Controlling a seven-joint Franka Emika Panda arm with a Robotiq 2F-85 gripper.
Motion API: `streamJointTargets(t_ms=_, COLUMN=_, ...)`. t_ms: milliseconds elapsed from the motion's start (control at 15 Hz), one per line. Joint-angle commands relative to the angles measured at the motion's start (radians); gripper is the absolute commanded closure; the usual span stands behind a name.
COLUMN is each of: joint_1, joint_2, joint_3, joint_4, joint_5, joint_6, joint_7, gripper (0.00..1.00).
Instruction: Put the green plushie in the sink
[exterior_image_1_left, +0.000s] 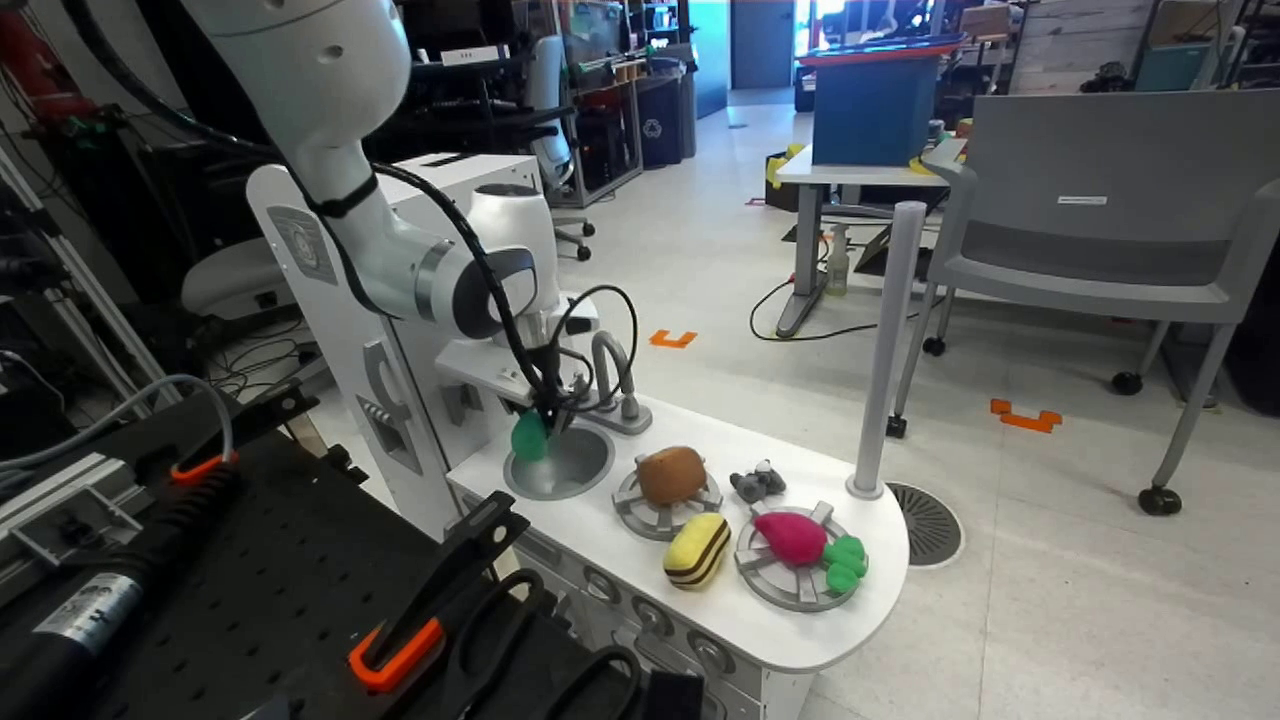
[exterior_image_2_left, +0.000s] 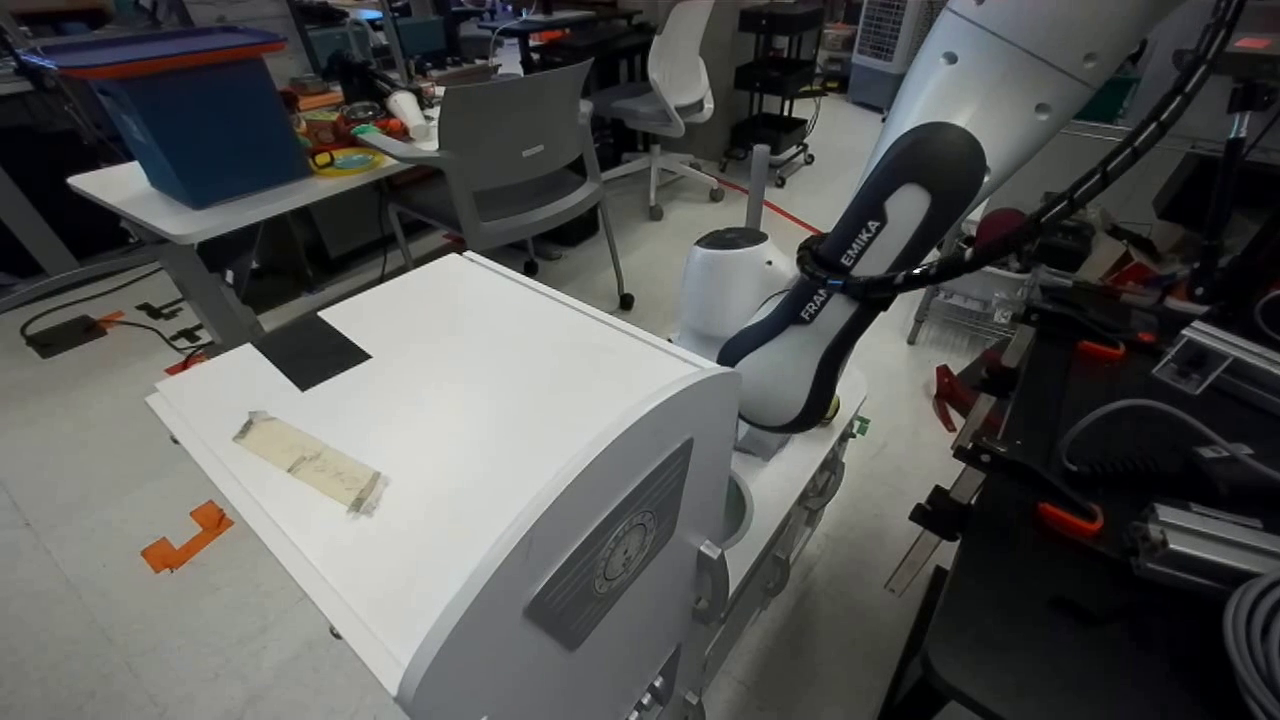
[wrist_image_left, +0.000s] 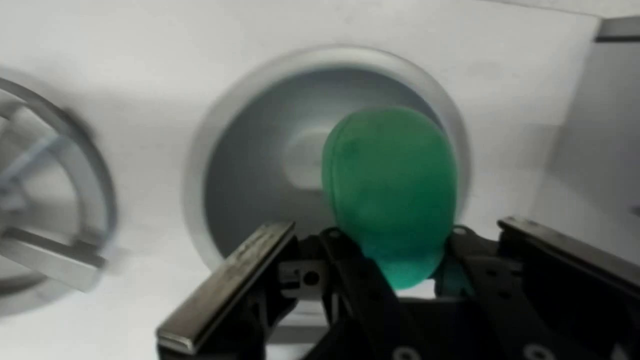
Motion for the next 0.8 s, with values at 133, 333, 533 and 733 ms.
streamJointTargets(t_ms=133, joint_1=-0.013, joint_2=0.013, joint_3=0.101, joint_4=0.012, joint_5=0.0, joint_6=0.124, joint_7=-0.119, gripper=0.95)
streamJointTargets(t_ms=333, joint_1=0.0, joint_2=0.07, joint_3=0.065, joint_4=0.087, joint_5=-0.015, joint_6=0.126, joint_7=-0.15, gripper=0.95)
streamJointTargets(t_ms=533, joint_1=0.008, joint_2=0.122, joint_3=0.048, joint_4=0.155, joint_5=-0.017, joint_6=0.113, joint_7=-0.168, gripper=0.95)
streamJointTargets(t_ms=733, joint_1=0.015, joint_2=0.183, joint_3=0.026, joint_4=0.233, joint_5=-0.017, joint_6=0.098, joint_7=-0.17, gripper=0.95)
